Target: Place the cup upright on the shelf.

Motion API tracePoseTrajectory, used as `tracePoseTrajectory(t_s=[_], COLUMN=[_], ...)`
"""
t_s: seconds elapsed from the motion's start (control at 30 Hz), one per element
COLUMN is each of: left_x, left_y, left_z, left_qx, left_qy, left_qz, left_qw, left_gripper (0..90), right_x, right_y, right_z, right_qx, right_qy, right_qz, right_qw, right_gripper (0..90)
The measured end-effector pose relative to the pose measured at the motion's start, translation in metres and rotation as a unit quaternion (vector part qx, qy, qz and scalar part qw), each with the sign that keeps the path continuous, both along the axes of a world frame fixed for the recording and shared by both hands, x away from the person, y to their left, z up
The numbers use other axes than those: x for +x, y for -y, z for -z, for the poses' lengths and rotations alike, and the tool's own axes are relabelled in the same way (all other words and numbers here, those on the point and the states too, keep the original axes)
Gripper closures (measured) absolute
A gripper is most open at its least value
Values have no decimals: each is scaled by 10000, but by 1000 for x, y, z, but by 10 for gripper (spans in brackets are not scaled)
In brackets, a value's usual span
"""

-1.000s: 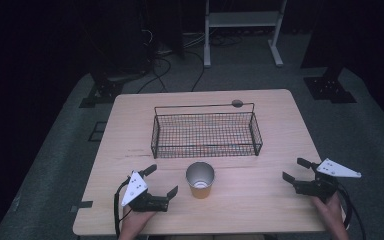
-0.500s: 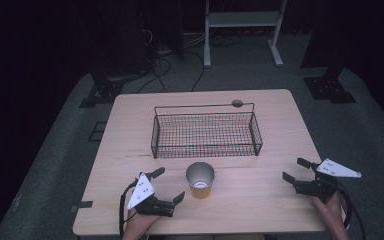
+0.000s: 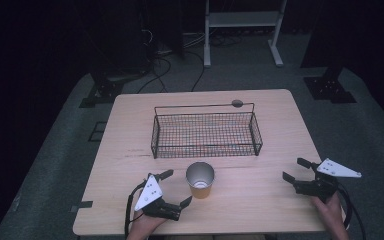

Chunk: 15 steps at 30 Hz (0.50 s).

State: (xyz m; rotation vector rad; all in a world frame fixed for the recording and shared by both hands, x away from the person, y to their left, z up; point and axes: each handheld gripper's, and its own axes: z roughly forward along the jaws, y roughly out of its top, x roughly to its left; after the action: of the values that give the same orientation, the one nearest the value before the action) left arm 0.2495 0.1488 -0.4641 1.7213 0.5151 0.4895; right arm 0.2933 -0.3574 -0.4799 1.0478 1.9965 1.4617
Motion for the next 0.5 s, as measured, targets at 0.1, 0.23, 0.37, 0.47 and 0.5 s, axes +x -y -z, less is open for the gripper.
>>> tracePoseTrajectory(t_s=[0.1, 0.23, 0.37, 0.47, 0.5], left_x=[0, 2, 4, 7, 9], left_y=[6, 12, 16, 20, 21], left_z=[1, 1, 2, 3, 3], left_qx=[2, 27, 30, 84, 77], left_qy=[-16, -33, -67, -80, -94], left_qz=[100, 182, 197, 204, 207], left_qw=[9999, 9998, 9998, 9997, 9997], left_gripper=[0, 0, 0, 0, 0], right_x=[0, 0, 0, 0, 0], right_y=[0, 0, 0, 0, 0], right_z=[0, 0, 0, 0, 0], right_qx=[-15, 1, -18, 0, 0], right_qy=[10, -1, 11, 2, 6], right_qz=[-12, 0, -10, -5, -10], right_qw=[10000, 10000, 10000, 10000, 10000], right_gripper=[133, 133, 132, 132, 132])
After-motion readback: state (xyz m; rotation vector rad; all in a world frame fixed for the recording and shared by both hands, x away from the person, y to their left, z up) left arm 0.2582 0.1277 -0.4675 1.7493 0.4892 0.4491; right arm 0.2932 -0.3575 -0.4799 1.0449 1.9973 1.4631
